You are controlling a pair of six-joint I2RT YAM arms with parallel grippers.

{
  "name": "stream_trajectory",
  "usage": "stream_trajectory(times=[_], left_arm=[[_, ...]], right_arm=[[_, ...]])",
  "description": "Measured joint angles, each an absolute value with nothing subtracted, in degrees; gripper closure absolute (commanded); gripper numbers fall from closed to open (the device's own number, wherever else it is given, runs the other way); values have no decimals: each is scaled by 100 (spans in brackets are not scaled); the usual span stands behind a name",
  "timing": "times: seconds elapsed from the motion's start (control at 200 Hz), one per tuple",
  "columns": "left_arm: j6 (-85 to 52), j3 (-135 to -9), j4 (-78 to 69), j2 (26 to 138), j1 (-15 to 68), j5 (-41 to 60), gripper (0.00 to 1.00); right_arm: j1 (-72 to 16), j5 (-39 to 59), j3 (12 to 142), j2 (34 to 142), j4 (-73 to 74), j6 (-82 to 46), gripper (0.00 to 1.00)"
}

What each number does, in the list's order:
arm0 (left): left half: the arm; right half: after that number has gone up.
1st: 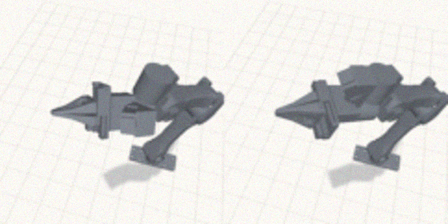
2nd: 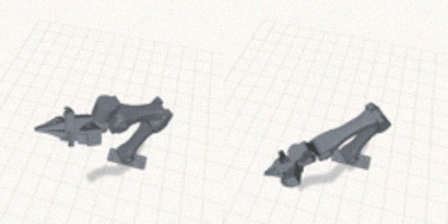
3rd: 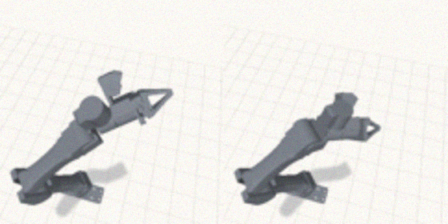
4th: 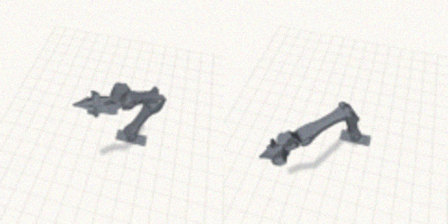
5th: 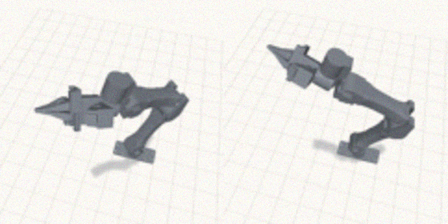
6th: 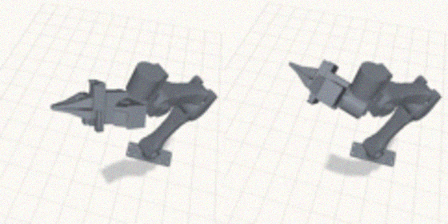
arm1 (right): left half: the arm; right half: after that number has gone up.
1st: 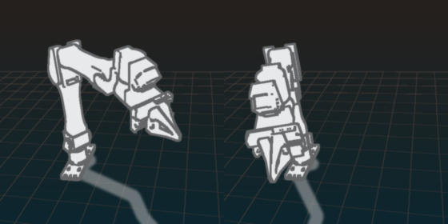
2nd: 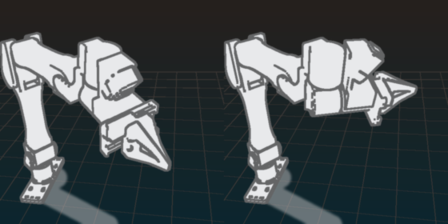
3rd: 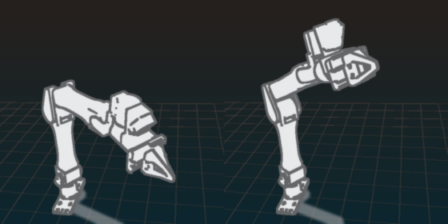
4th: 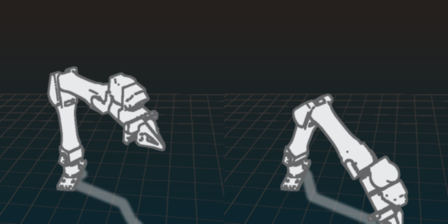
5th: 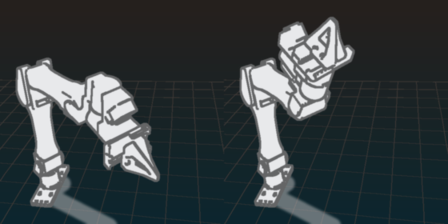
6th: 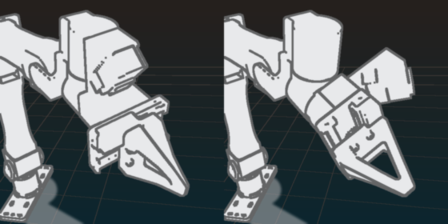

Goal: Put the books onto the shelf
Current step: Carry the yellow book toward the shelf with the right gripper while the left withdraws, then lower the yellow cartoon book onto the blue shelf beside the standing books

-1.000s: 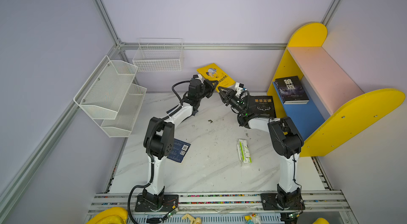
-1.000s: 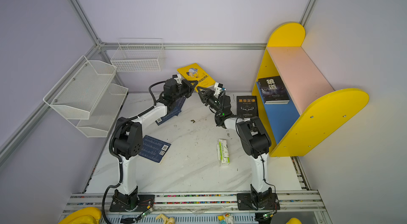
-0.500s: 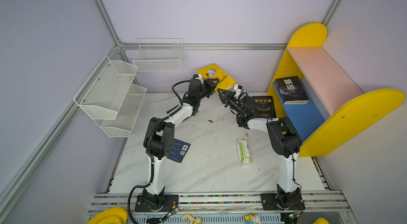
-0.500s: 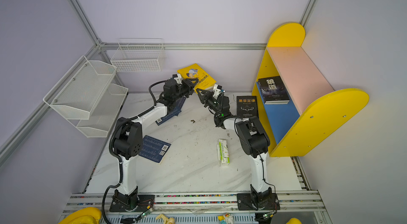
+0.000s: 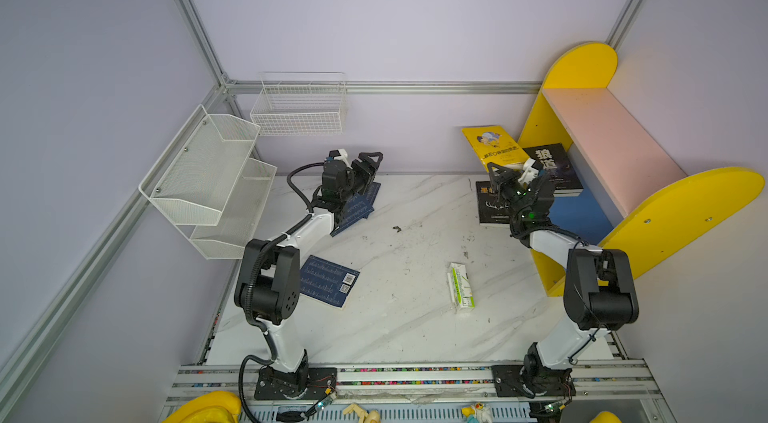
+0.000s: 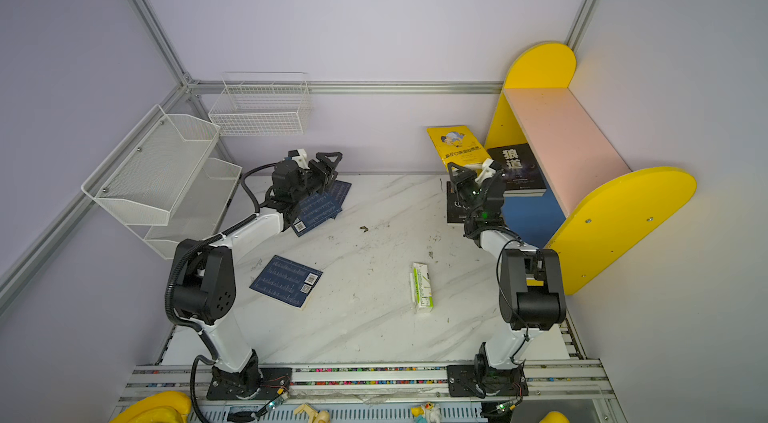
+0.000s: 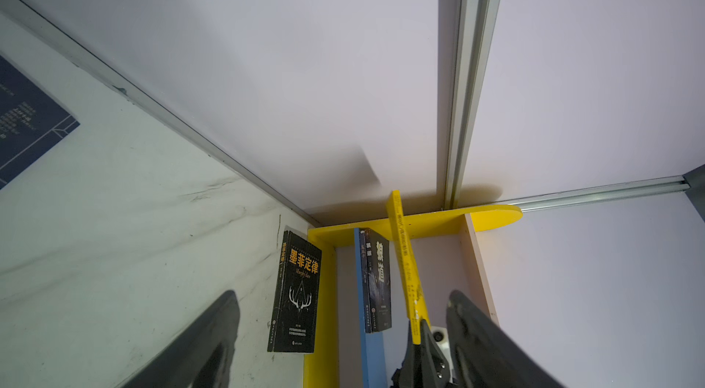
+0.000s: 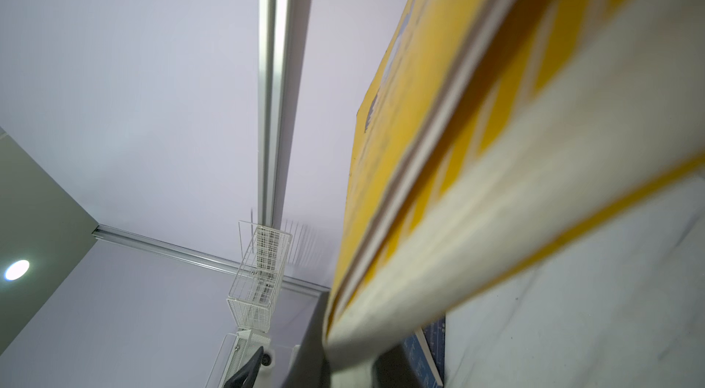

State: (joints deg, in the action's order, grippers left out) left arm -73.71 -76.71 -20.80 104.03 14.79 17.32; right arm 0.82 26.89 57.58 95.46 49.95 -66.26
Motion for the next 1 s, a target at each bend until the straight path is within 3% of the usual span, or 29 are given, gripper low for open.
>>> stream_trajectory(times=[0.435,1.0], left_arm=[[-7332,-7636,-1962,10436,1529,1809,16],[-7439,-7636,-2012,10643,1529,1890,16]], right_arm=[[1490,2617,5756,9483,4372,-5942,97],[1726,2709,6729,10320,3470,-5476,97]])
